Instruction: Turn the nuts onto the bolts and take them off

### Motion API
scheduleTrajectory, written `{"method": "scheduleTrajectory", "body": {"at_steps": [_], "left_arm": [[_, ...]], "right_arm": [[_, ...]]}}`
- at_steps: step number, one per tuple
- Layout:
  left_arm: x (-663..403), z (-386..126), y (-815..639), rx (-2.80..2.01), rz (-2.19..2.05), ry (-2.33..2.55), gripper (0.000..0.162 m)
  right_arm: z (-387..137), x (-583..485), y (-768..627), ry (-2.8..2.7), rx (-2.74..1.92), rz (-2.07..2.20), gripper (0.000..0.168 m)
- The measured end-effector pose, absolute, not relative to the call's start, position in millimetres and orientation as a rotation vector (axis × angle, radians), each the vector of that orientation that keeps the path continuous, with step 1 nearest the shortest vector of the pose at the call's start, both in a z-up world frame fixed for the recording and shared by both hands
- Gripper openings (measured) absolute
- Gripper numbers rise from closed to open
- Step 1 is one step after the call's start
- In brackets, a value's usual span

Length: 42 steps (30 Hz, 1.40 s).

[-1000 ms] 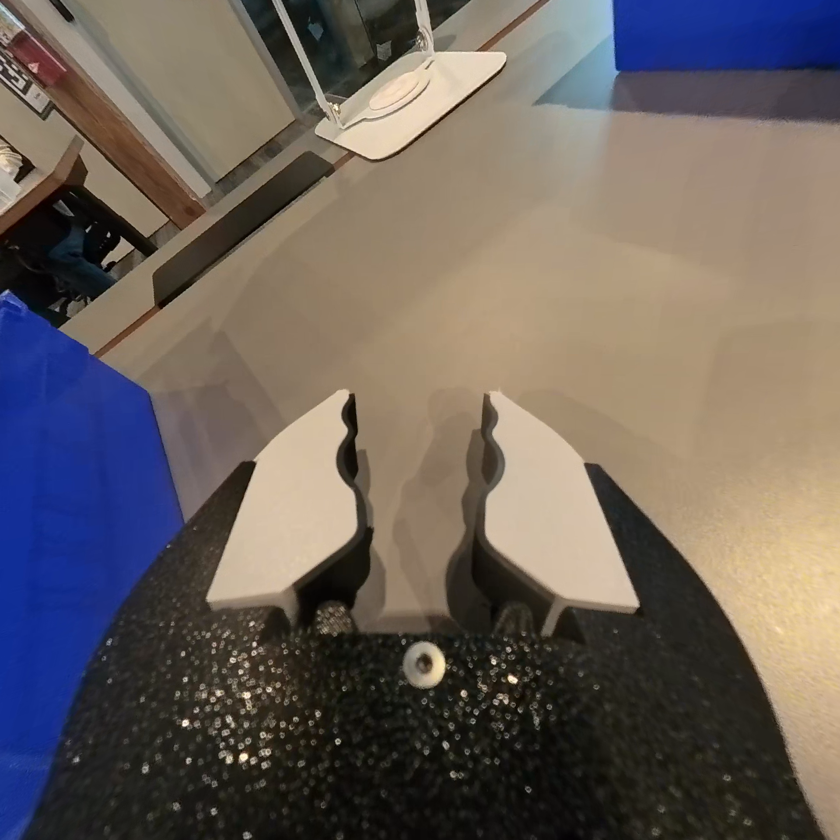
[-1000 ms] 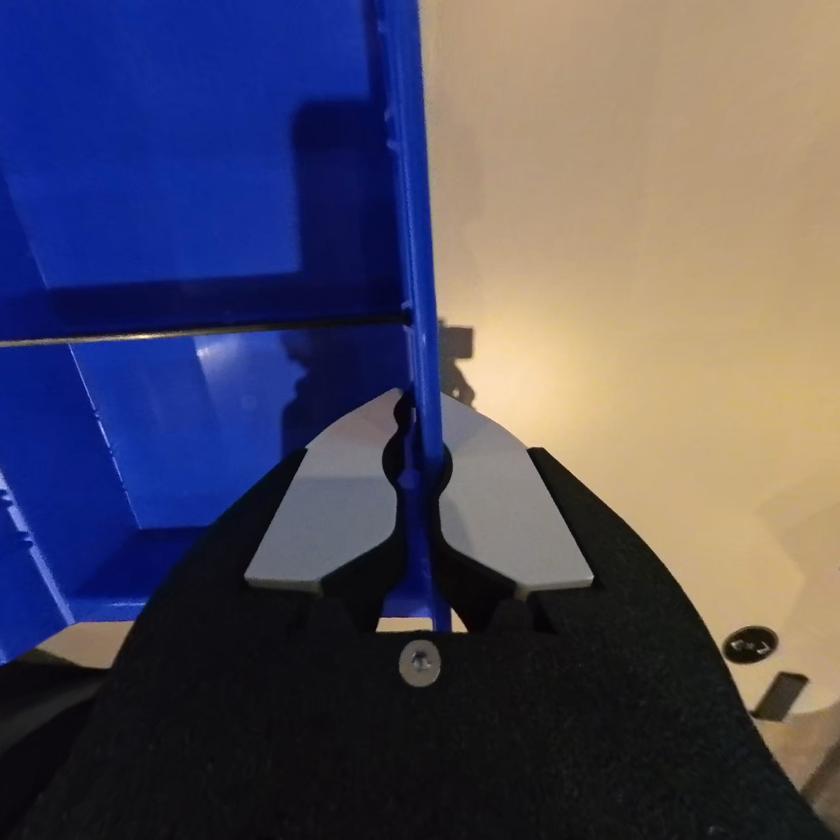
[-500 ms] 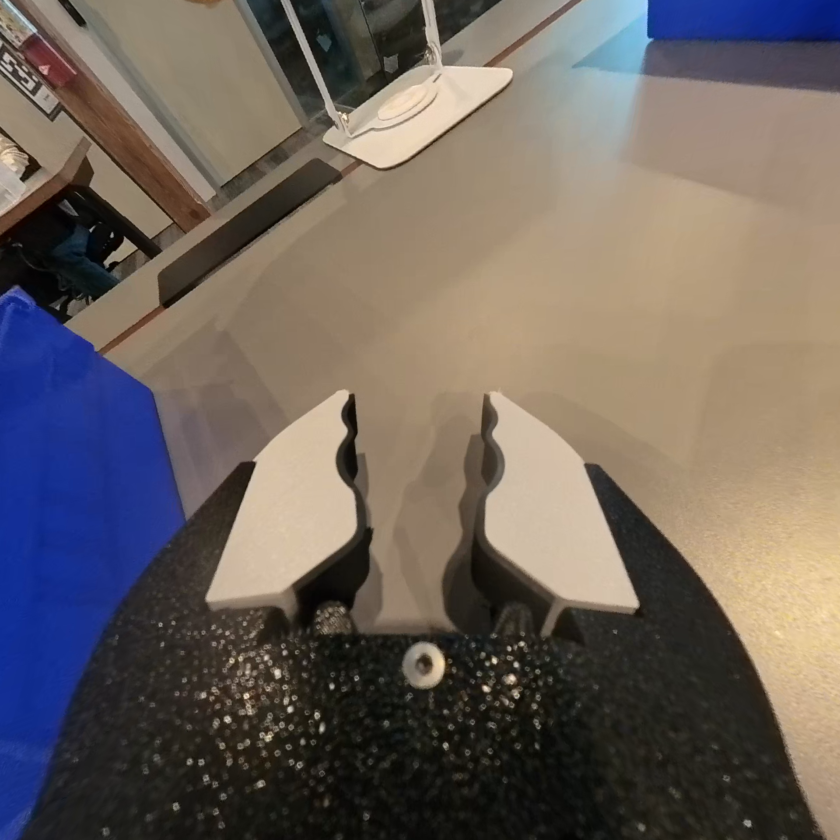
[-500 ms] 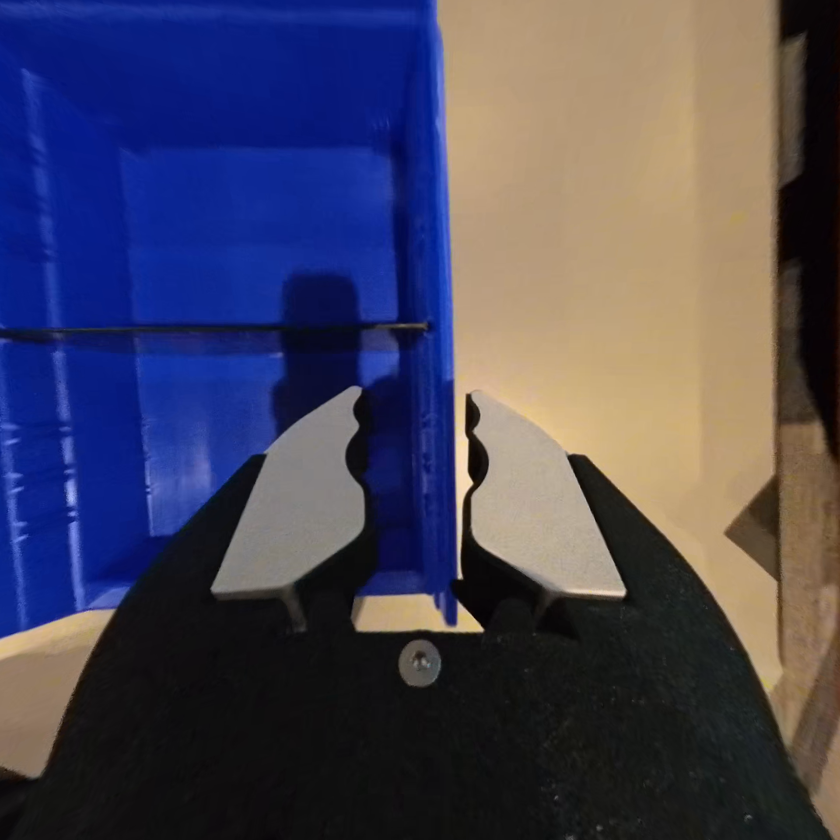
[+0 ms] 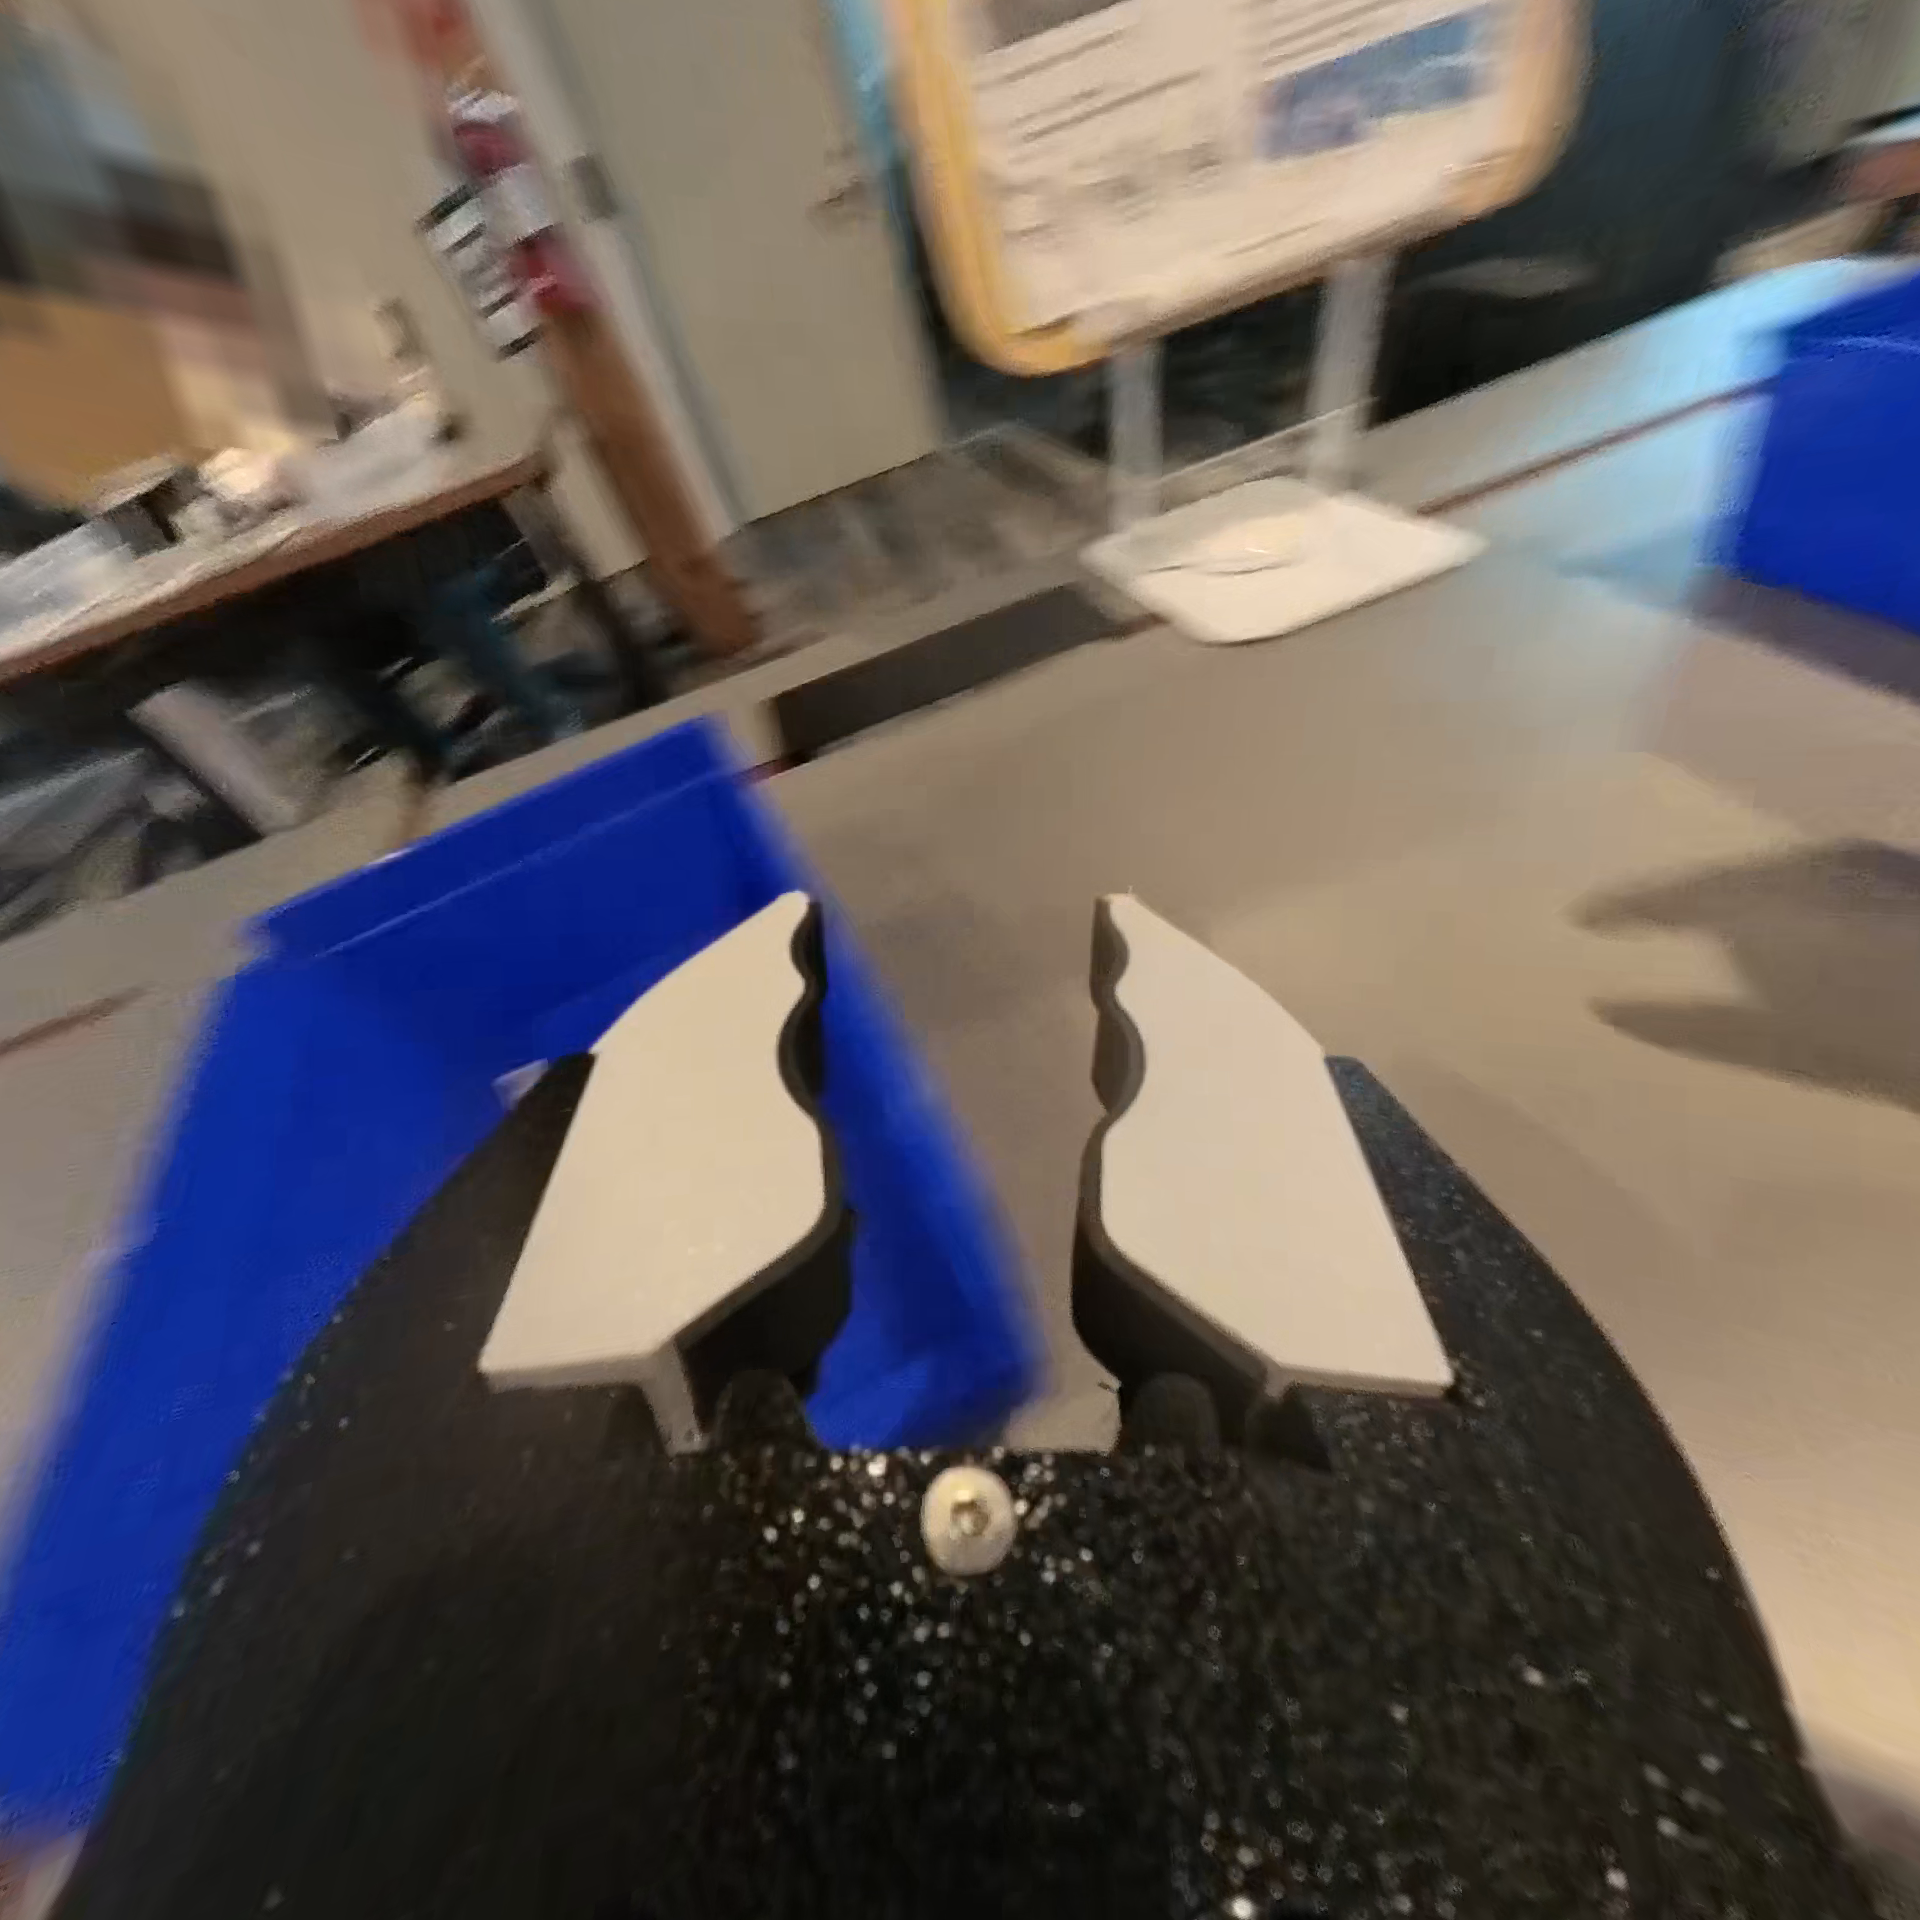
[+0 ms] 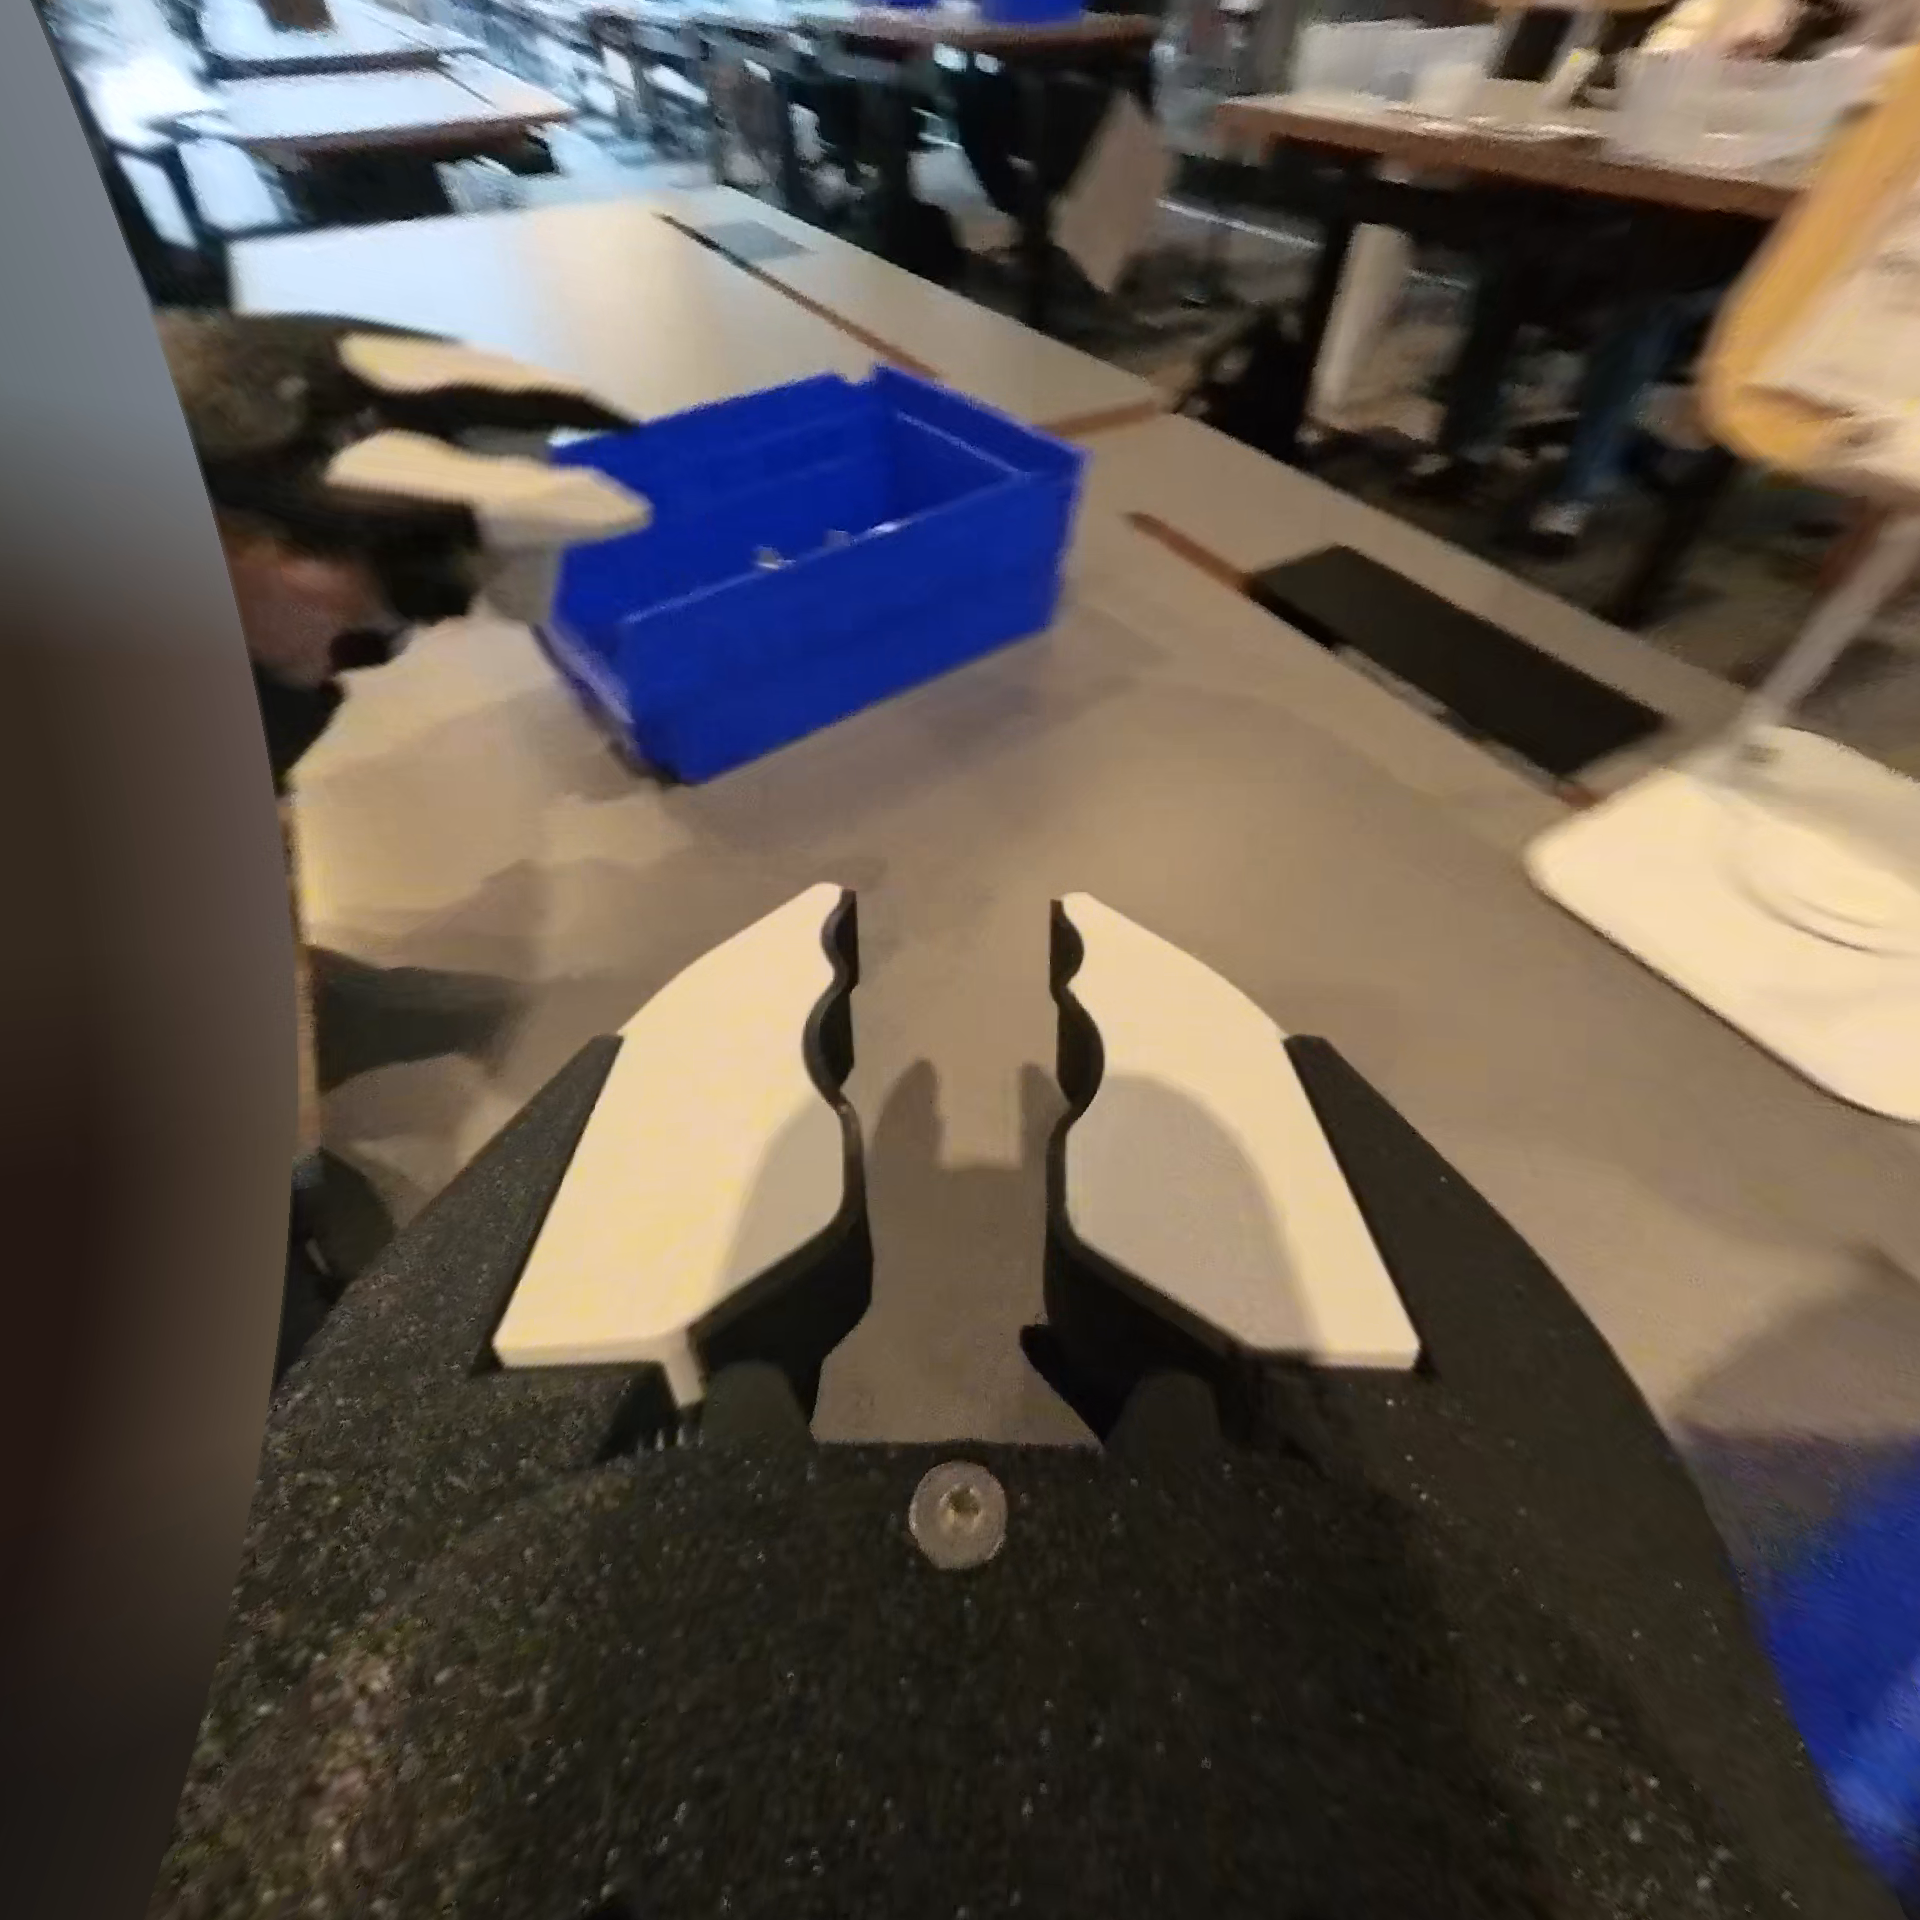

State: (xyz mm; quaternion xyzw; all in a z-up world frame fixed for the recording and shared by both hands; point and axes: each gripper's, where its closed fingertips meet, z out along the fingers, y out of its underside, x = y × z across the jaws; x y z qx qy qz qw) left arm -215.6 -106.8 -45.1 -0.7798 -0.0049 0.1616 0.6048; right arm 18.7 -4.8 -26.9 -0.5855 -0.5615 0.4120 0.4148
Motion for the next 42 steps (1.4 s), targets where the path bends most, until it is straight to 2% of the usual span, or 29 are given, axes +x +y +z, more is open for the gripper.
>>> {"method": "scheduleTrajectory", "body": {"at_steps": [3, 6, 9, 12, 16, 32, 35, 42], "left_arm": [[-279.3, -46.5, -111.8, -1.911, 0.417, -0.112, 0.046], [-316.5, -76.3, -97.3, -2.087, 0.286, -0.135, 0.042], [-341.5, -110.8, -82.4, -2.256, 0.21, -0.161, 0.039], [-366.2, -137.8, -77.3, -2.417, 0.306, -0.172, 0.035], [-379.6, -156.9, -68.6, -2.527, 0.321, -0.184, 0.033], [-394.3, -185.9, -63.5, -2.662, 0.301, -0.296, 0.028], [-398.0, -186.2, -63.1, -2.665, 0.33, -0.285, 0.02], [-399.3, -184.0, -64.2, -2.664, 0.357, -0.277, 0.019]], "right_arm": [[-54.8, -14.4, -29.3, -1.46, -1.421, 1.22, 0.032], [-75.6, -33.0, -36.7, -1.453, -1.403, 1.332, 0.031], [-87.5, -39.5, -35.0, -1.438, -1.384, 1.356, 0.03], [-95.0, -39.1, -32.3, -1.443, -1.373, 1.336, 0.028], [-100.4, -37.1, -29.4, -1.458, -1.367, 1.313, 0.027], [-103.1, -31.4, -23.9, -1.446, -1.399, 1.341, 0.026], [-105.8, -32.2, -24.3, -1.458, -1.406, 1.334, 0.026], [-107.1, -33.2, -25.3, -1.461, -1.414, 1.346, 0.025]]}}
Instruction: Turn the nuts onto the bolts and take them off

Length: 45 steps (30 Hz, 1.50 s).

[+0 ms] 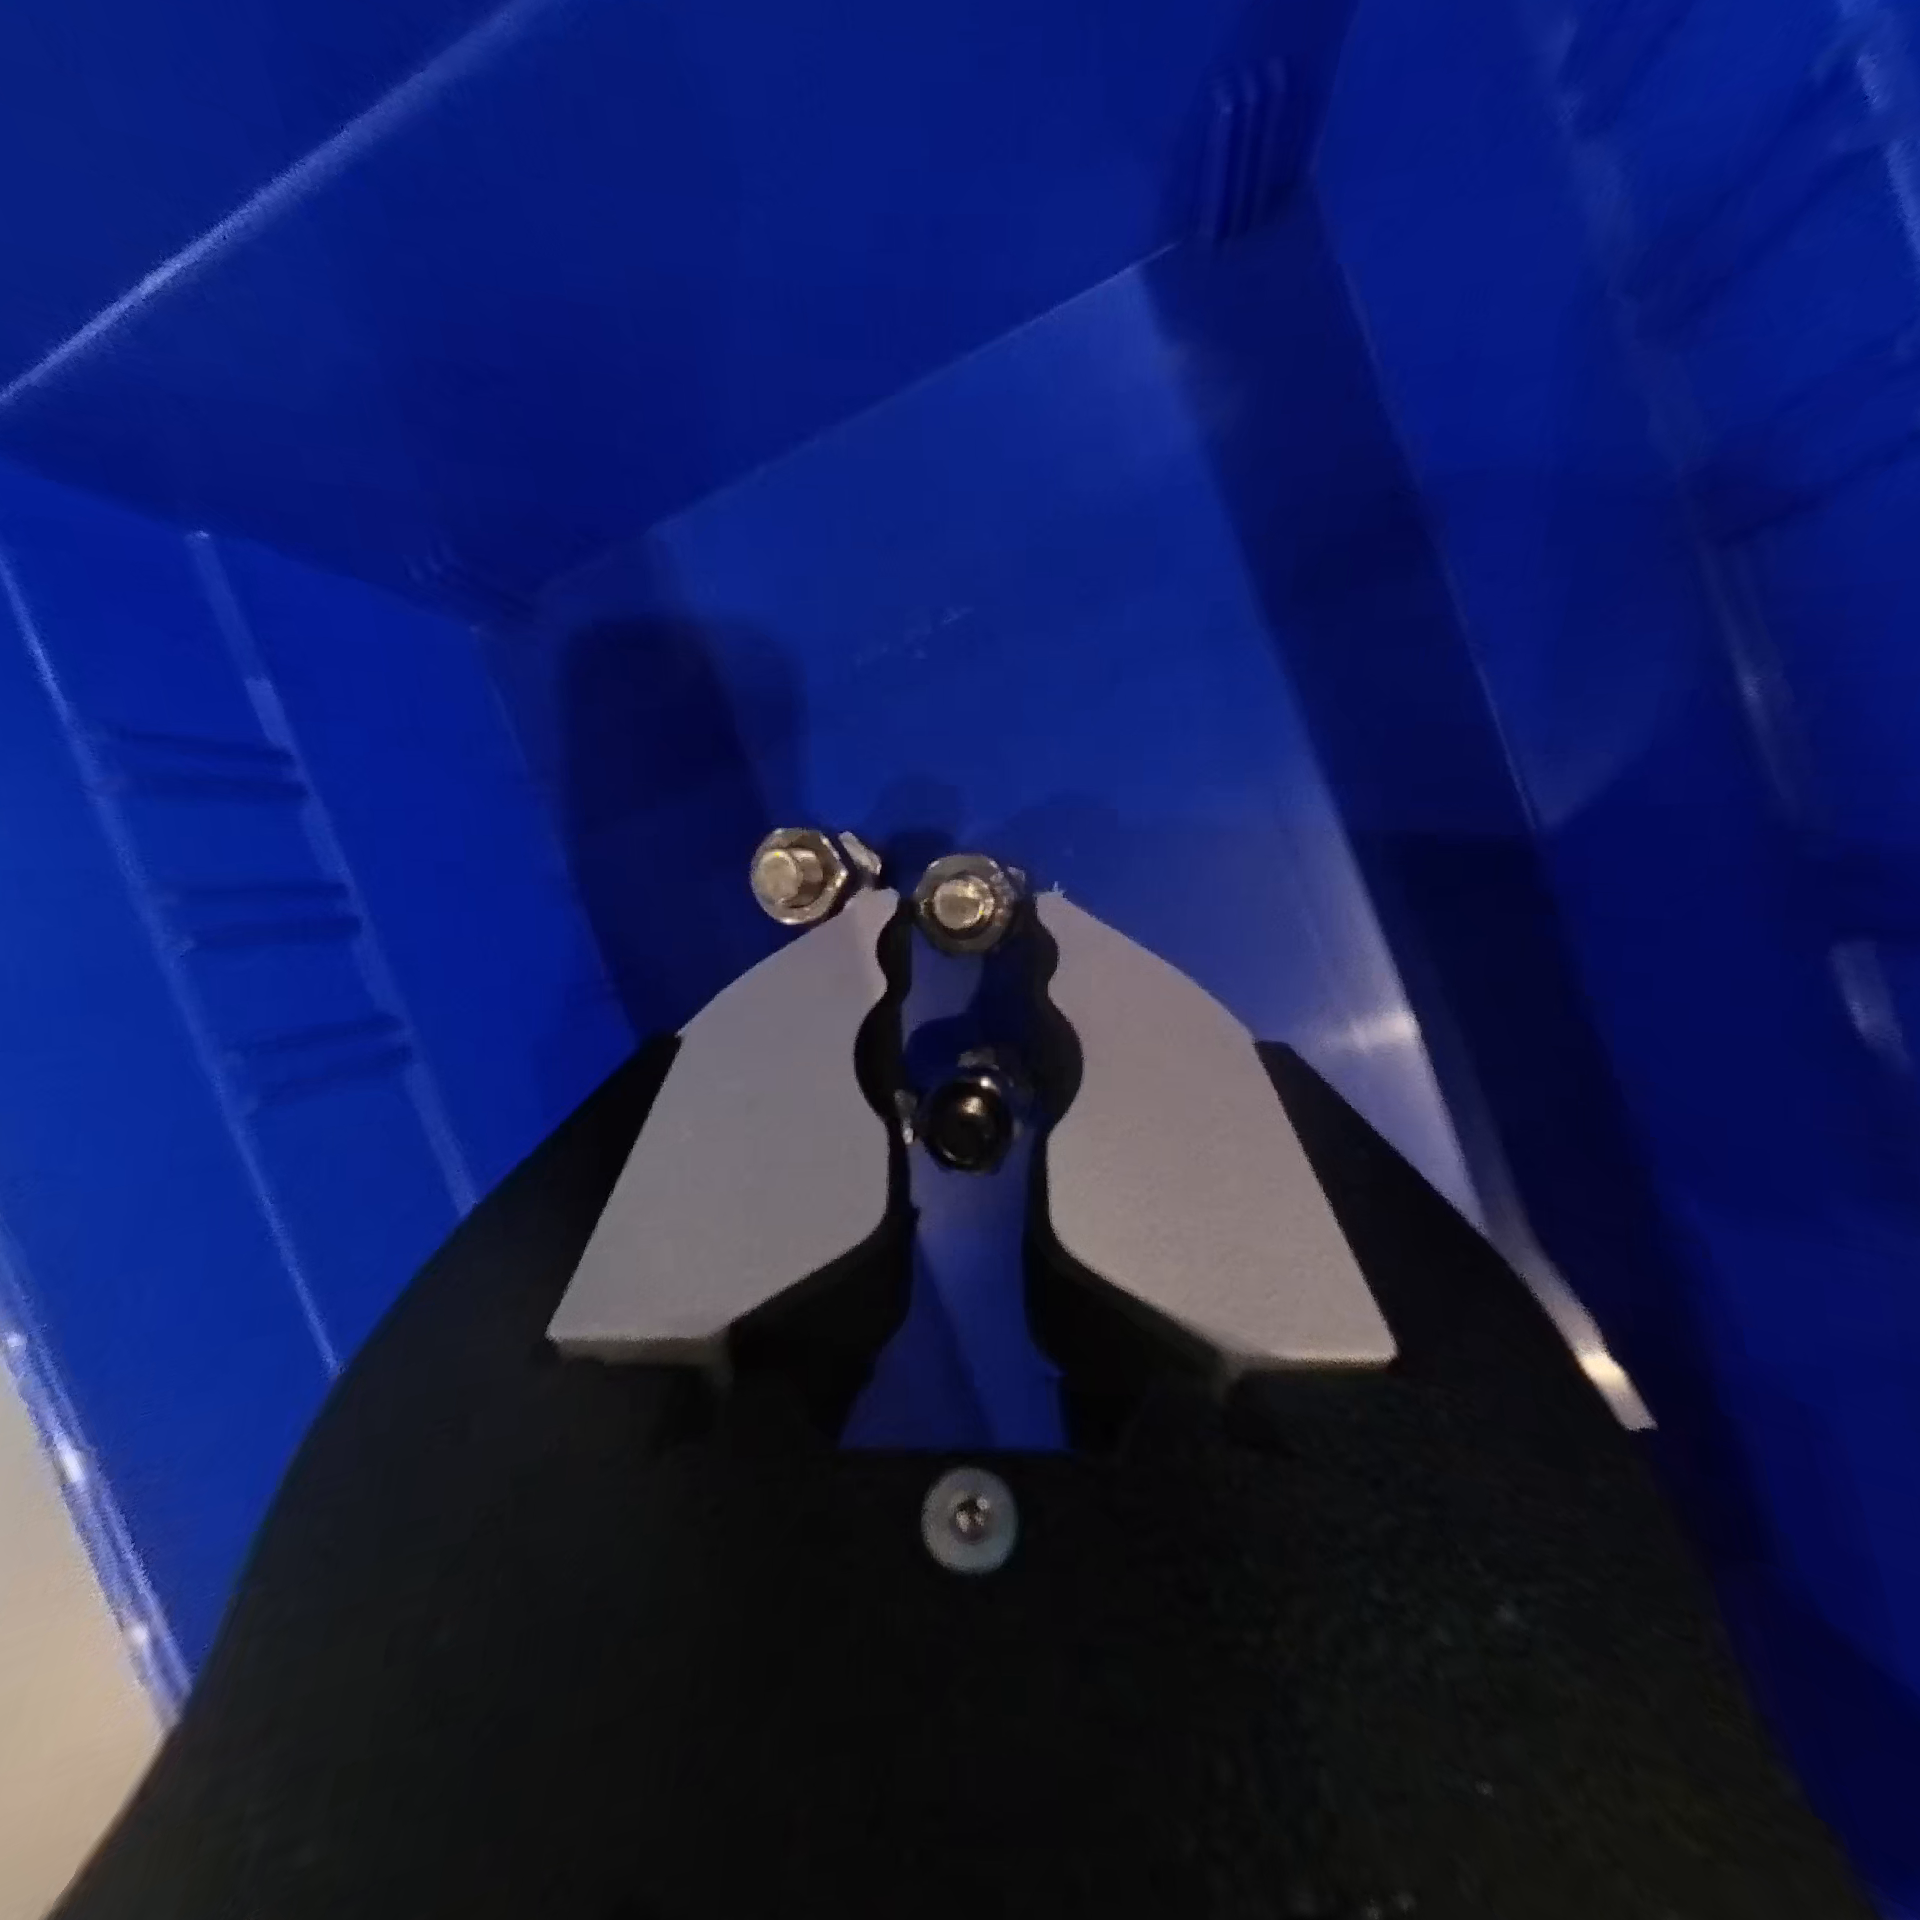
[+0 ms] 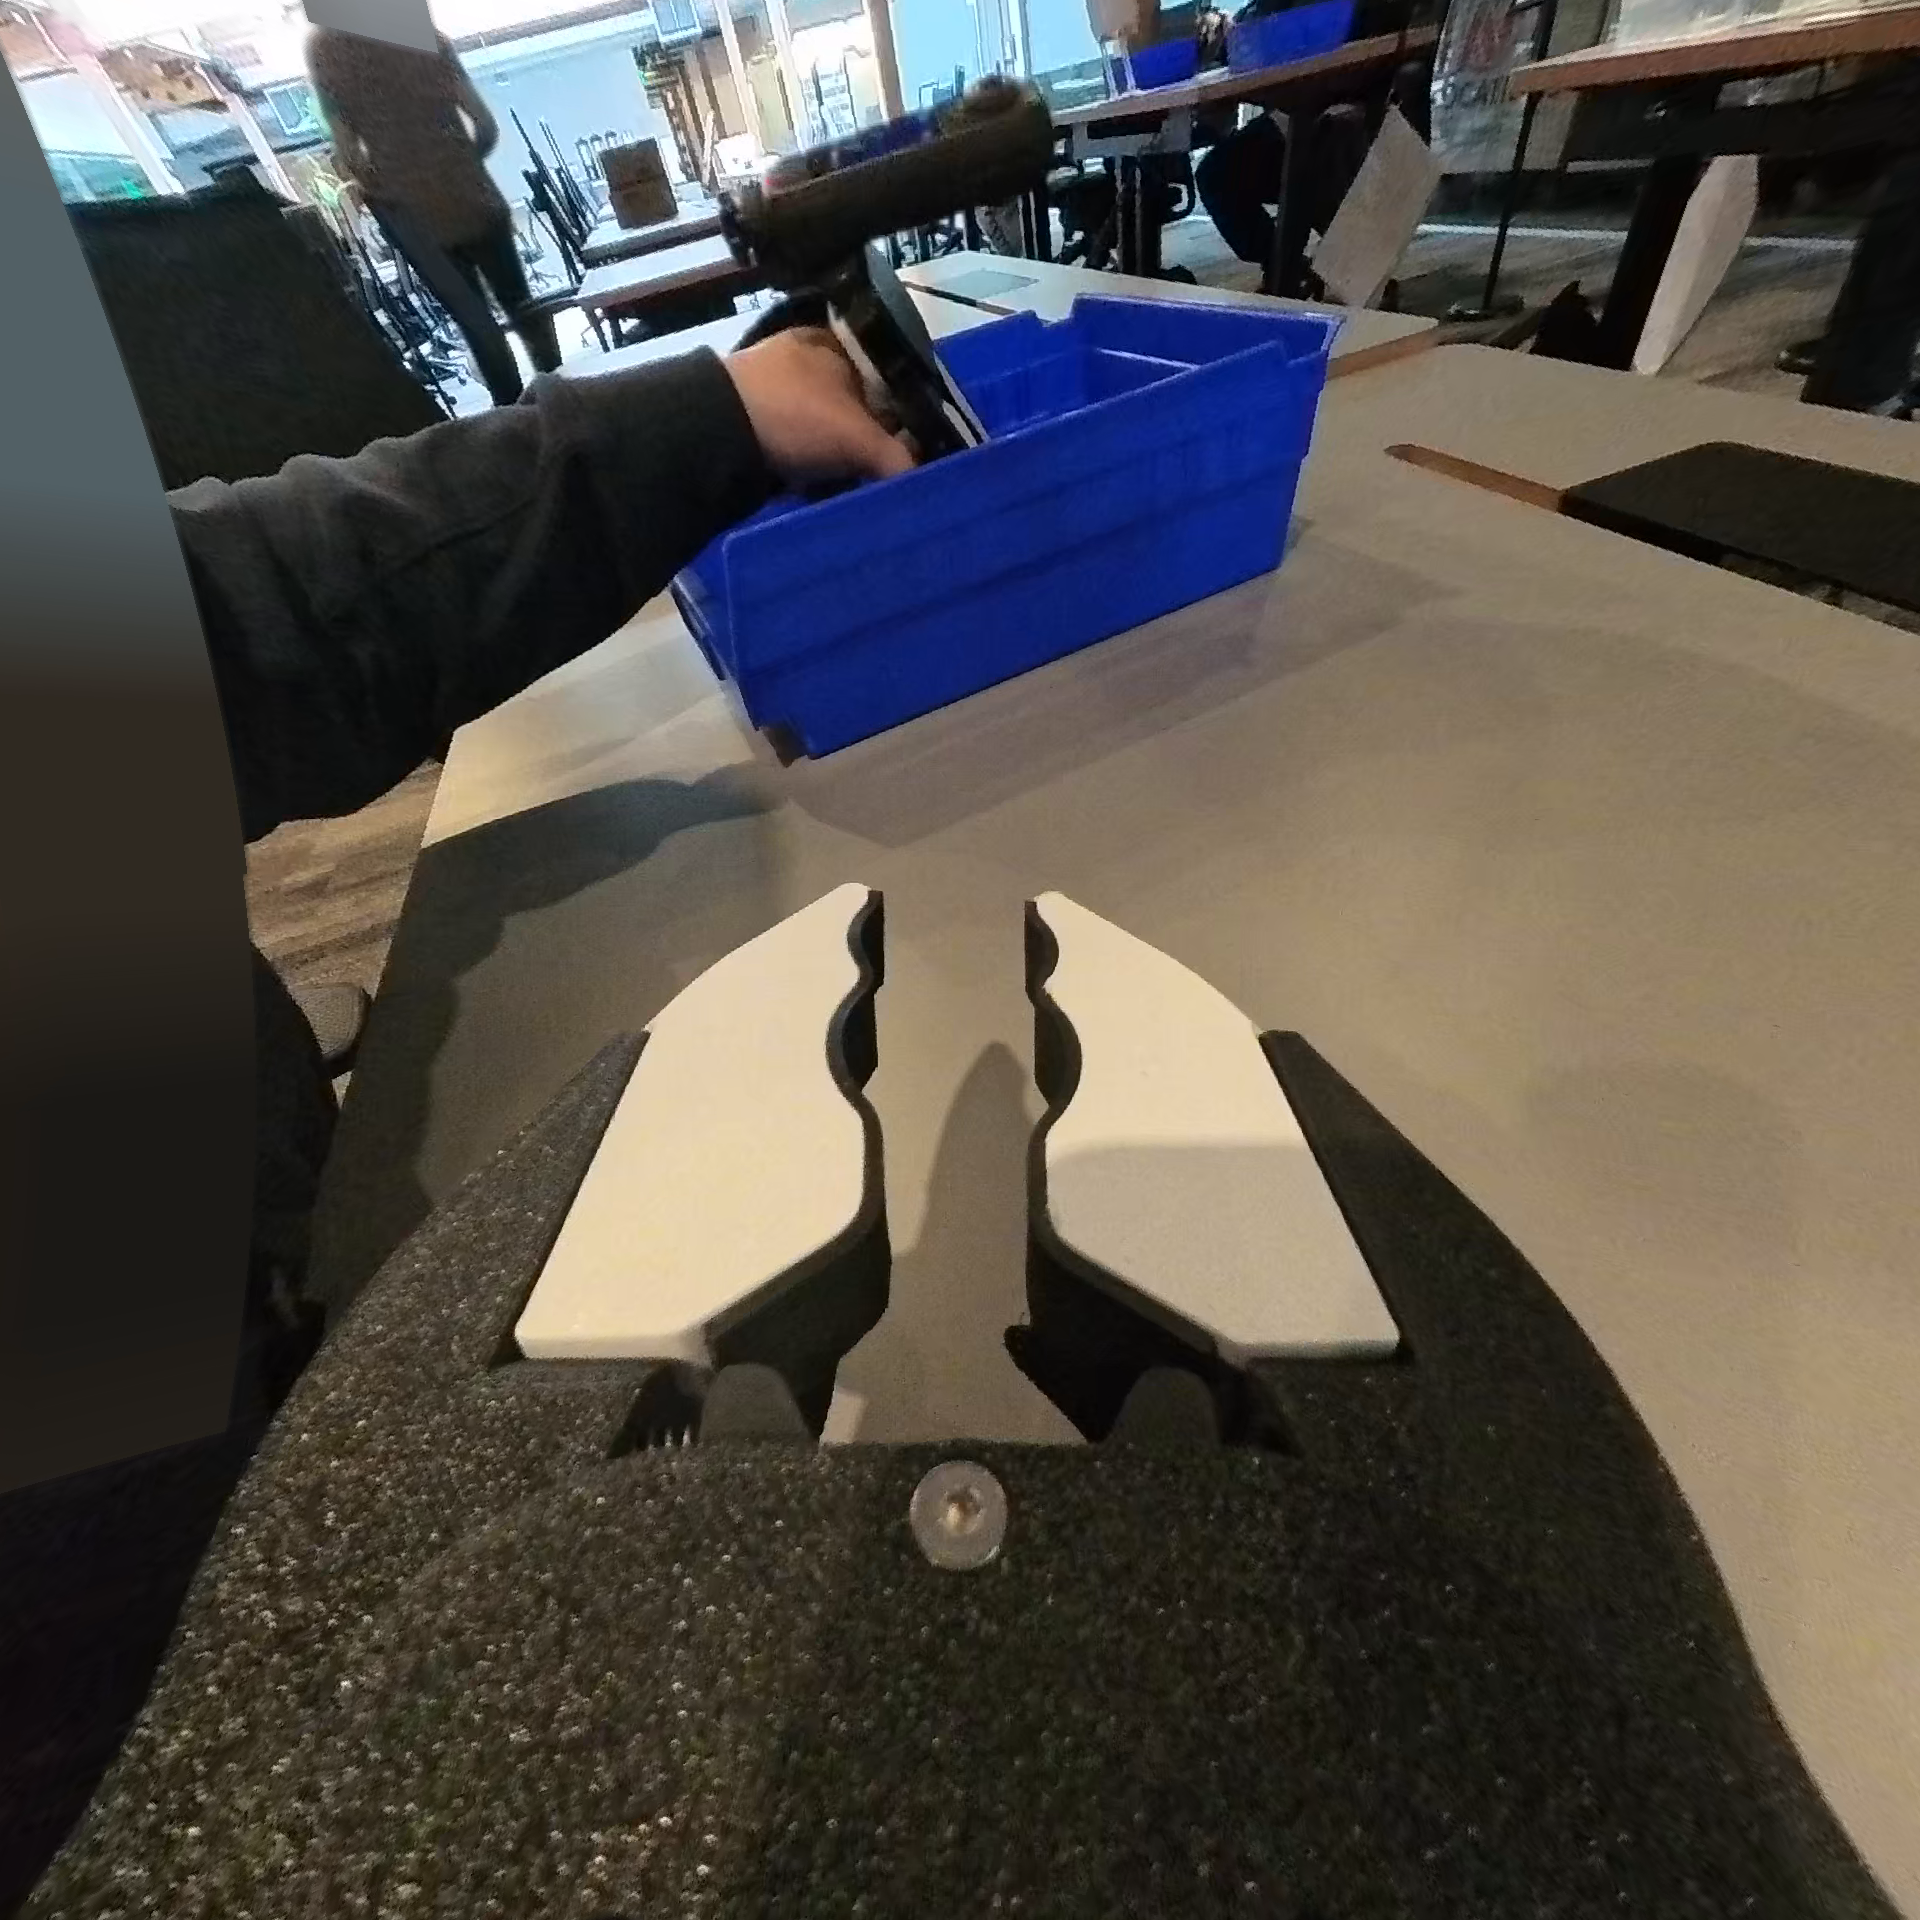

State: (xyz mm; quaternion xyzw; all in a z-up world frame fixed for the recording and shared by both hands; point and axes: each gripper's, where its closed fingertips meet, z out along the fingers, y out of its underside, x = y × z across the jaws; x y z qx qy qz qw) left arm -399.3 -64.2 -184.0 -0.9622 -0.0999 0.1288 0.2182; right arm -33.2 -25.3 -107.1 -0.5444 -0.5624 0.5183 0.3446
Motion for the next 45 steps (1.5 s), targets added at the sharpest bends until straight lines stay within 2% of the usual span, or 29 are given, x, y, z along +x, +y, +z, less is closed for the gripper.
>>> {"method": "scheduleTrajectory", "body": {"at_steps": [5, 9, 15, 20, 26, 31, 36, 45], "left_arm": [[-393.5, -164.1, -61.6, -2.59, 0.377, -0.256, 0.019], [-374.9, -123.2, -51.5, -2.475, 0.396, -0.196, 0.019], [-306.7, -57.1, -23.3, -2.303, 0.378, 0.013, 0.019], [-240.8, -36.5, -4.2, -2.264, 0.321, 0.203, 0.018], [-176.1, -50.4, 14.8, -2.276, 0.188, 0.393, 0.019], [-142.4, -91.3, 32.8, -2.333, 0.077, 0.483, 0.018], [-123.6, -136.3, 43.4, -2.412, 0.038, 0.574, 0.019], [-110.9, -165.9, 49.1, -2.456, -0.009, 0.646, 0.019]], "right_arm": [[-107.1, -32.7, -22.4, -1.447, -1.42, 1.337, 0.024], [-108.9, -32.5, -20.3, -1.442, -1.428, 1.326, 0.024], [-110.7, -31.9, -16.6, -1.431, -1.433, 1.309, 0.023], [-109.7, -30.4, -10.5, -1.399, -1.433, 1.286, 0.023], [-103.6, -27.1, -1.9, -1.336, -1.418, 1.25, 0.022], [-99.2, -23.0, 8.1, -1.277, -1.415, 1.192, 0.021], [-100.7, -19.2, 18.9, -1.227, -1.452, 1.159, 0.02], [-100.6, -16.3, 26.6, -1.192, -1.466, 1.122, 0.019]]}}
